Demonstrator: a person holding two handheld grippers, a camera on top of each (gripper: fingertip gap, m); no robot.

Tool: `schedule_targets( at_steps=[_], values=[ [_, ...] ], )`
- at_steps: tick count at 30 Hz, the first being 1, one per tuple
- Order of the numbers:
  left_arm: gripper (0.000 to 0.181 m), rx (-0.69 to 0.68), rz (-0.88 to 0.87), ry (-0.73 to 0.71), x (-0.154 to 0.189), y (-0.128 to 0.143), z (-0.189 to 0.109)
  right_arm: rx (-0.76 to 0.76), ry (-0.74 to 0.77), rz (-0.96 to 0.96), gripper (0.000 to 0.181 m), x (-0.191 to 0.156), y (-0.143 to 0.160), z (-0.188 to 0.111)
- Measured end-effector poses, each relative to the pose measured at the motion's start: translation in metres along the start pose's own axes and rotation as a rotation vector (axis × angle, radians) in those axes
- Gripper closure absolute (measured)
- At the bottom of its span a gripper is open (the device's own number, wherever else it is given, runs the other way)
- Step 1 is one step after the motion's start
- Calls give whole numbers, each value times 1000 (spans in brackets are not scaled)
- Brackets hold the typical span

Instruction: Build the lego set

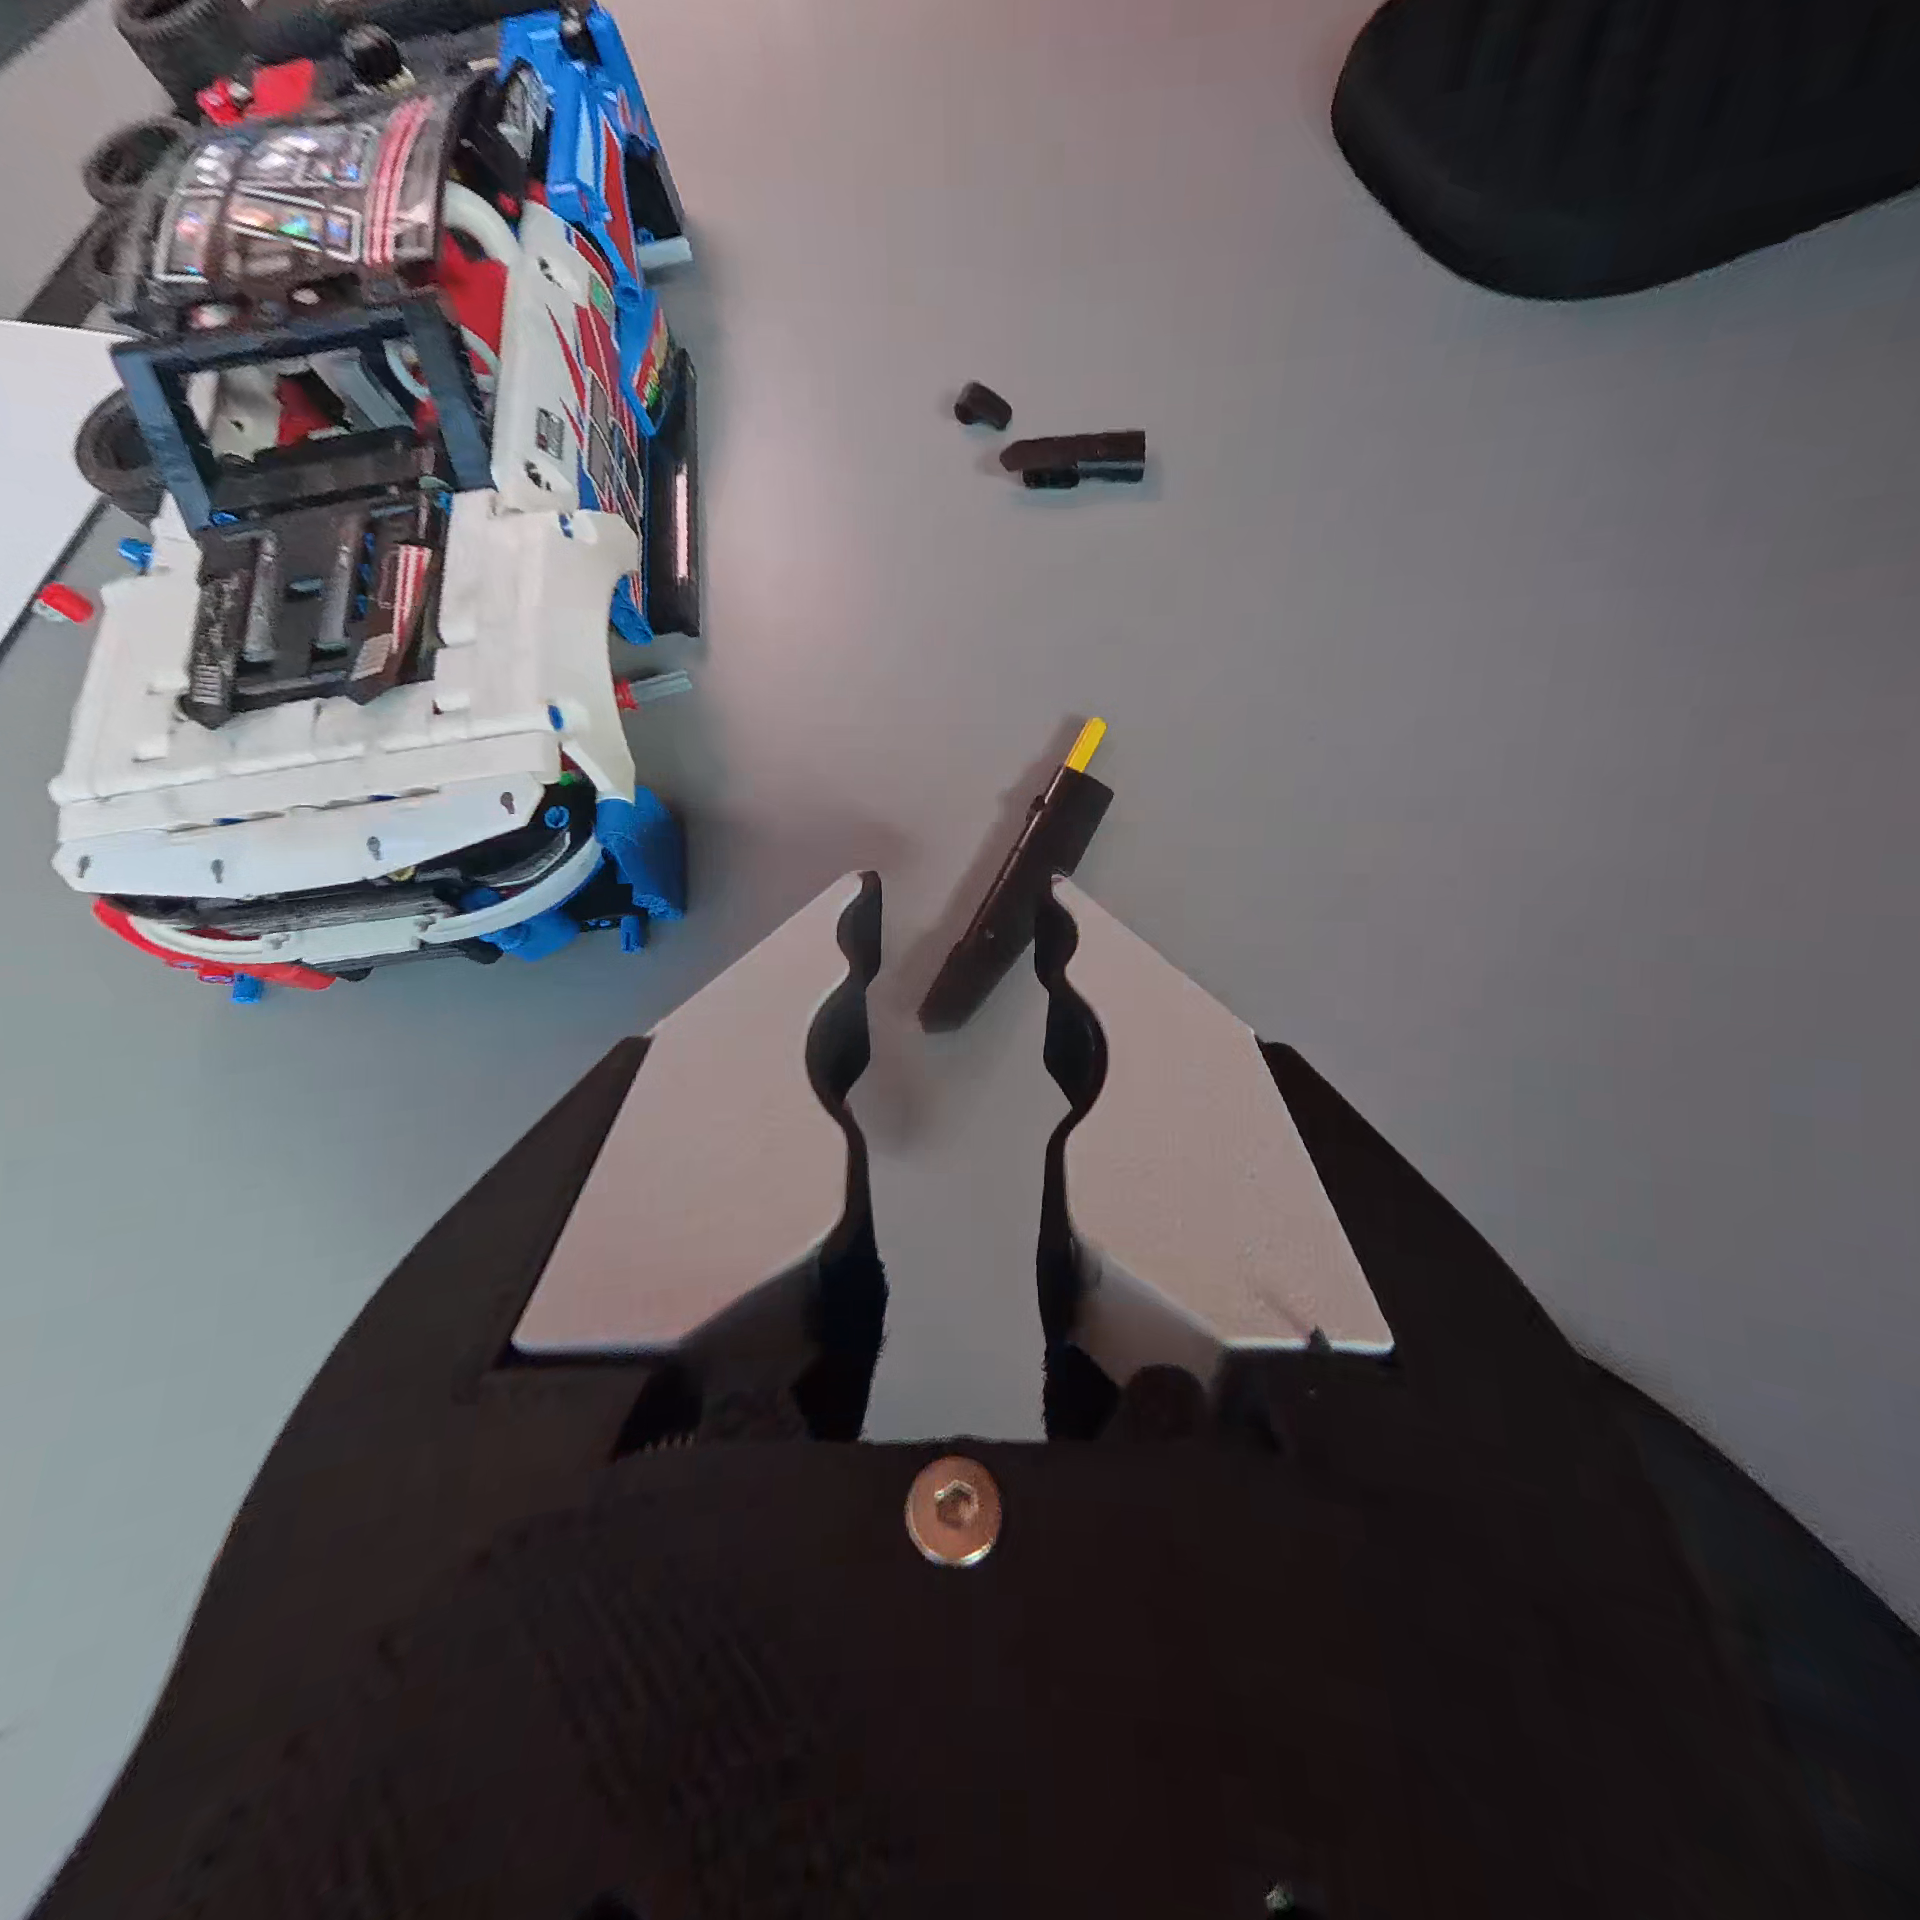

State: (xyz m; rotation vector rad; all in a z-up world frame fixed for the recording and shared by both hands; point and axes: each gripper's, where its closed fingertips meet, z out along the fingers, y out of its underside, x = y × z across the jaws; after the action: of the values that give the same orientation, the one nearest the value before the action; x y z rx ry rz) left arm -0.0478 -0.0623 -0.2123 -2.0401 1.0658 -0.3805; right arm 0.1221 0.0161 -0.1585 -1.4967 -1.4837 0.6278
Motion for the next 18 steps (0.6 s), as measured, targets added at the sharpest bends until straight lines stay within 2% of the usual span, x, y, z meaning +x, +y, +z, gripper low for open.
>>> schedule_targets(
  at_steps=[1,9,15,18],
  values=[
    [152,-13,2,31,0,2,3,-34,-38,-12,172,-3,5,9],
    [147,-64,92,153,3,5,15,-212,-322,-148,174,-16,28,56],
    [149,-105,133,222,21,9,26,-316,-522,-206,171,-22,25,72],
    [151,-123,173,204,25,9,29,-372,-619,-286,165,-29,25,75]
  ],
)
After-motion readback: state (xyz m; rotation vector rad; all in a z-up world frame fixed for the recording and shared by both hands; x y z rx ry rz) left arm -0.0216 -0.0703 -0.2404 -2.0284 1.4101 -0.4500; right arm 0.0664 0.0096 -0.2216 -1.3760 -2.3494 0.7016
